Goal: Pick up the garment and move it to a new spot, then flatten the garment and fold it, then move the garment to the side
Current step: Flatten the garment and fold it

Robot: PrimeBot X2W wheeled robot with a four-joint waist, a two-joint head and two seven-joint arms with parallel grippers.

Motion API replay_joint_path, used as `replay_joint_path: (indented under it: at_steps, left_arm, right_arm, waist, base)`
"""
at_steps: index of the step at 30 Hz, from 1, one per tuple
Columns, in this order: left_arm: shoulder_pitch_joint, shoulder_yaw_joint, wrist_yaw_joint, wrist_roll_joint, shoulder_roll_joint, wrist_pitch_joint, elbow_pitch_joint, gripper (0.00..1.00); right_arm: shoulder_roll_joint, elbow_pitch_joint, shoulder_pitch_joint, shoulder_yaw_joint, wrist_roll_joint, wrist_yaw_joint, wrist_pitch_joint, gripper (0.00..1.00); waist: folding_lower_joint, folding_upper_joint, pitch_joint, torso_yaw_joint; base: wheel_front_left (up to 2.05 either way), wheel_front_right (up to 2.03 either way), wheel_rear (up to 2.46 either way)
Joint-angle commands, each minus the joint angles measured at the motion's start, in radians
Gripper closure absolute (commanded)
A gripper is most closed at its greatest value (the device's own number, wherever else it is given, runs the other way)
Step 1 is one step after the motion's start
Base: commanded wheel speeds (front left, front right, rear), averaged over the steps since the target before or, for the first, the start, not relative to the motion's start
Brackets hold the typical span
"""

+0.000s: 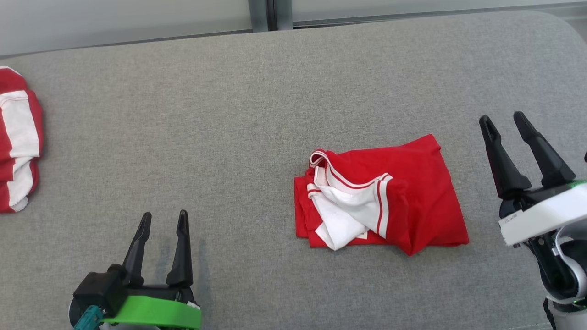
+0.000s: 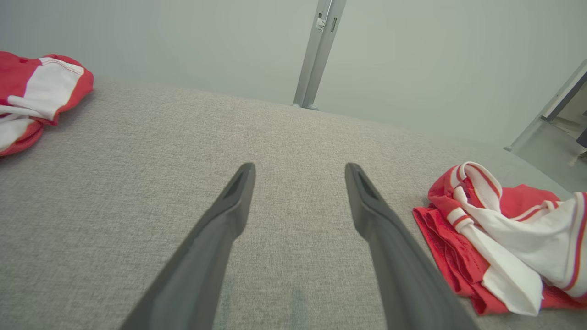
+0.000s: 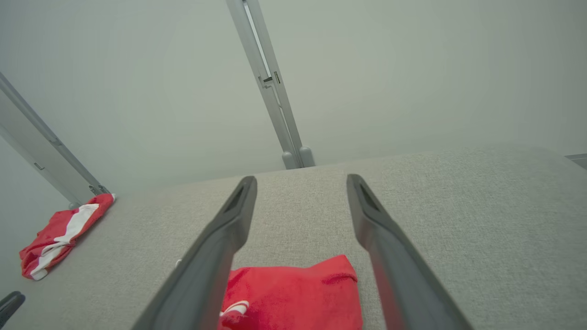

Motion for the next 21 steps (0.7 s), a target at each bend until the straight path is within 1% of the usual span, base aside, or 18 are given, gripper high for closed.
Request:
replay_joint_path:
  at_steps: [1,5,9,11,12,13,17,21]
  left_arm:
    - [0.016,0.003,-0.003,0.003,-0.001,0.0,-0.001,0.0]
    - [0.03,0.011,-0.003,0.0,-0.004,0.0,0.004,0.0]
    - [0.045,0.019,-0.003,0.012,-0.007,0.0,0.01,0.0]
    - [0.049,0.02,-0.003,0.018,-0.008,0.0,0.013,0.0]
    - [0.047,0.017,-0.003,0.02,-0.009,0.0,0.014,0.0]
    - [0.041,0.014,-0.003,0.021,-0.01,0.0,0.013,0.0]
    - [0.006,0.006,-0.003,0.035,-0.01,0.0,0.003,0.0]
    - [-0.016,-0.011,-0.003,0.045,-0.011,0.0,0.001,0.0]
  right_arm:
    - [-0.011,0.026,0.034,0.001,-0.028,0.0,-0.045,0.0]
    - [-0.039,0.117,0.08,0.01,-0.096,0.0,-0.189,0.0]
    - [-0.054,0.261,0.105,0.024,-0.175,0.0,-0.353,0.0]
    - [-0.039,0.355,0.097,0.032,-0.201,0.0,-0.405,0.58]
    - [-0.036,0.399,0.083,0.041,-0.218,0.0,-0.423,0.86]
    - [-0.03,0.435,0.064,0.052,-0.23,0.0,-0.435,1.0]
    - [0.001,0.567,-0.008,0.097,-0.277,0.0,-0.46,1.0]
    - [0.04,0.59,-0.066,0.11,-0.317,0.0,-0.461,1.0]
  waist:
    - [0.0,0.0,-0.017,0.006]
    - [0.0,0.0,-0.05,0.012]
    - [0.0,0.0,-0.074,0.019]
    - [0.0,0.0,-0.076,0.023]
    - [0.0,0.0,-0.074,0.027]
    - [0.0,0.0,-0.069,0.032]
    - [0.0,0.0,-0.043,0.051]
    - [0.0,0.0,-0.022,0.074]
  base:
    - [0.0,0.0,0.0]
    - [0.0,0.0,0.0]
    - [0.0,0.0,0.0]
    - [0.0,0.0,0.0]
    - [0.0,0.0,0.0]
    - [0.0,0.0,0.0]
    - [0.0,0.0,0.0]
    - [0.0,0.0,0.0]
